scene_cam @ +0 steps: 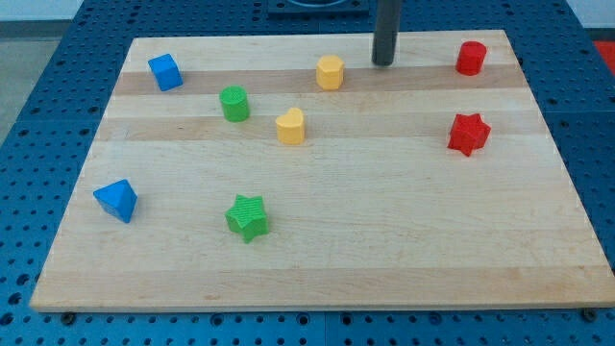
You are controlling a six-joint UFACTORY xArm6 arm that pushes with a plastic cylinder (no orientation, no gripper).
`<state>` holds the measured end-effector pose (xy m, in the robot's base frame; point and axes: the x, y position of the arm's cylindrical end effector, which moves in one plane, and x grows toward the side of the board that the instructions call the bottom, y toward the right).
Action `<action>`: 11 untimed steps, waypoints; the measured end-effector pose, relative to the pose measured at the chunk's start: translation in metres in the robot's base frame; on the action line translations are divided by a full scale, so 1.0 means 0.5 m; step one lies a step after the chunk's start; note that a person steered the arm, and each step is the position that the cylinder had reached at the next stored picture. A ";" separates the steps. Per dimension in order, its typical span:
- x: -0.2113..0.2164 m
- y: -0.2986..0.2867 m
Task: Move the red blocks vertical to each other
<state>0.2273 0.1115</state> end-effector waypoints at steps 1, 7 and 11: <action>-0.072 0.144; 0.207 0.220; 0.078 0.221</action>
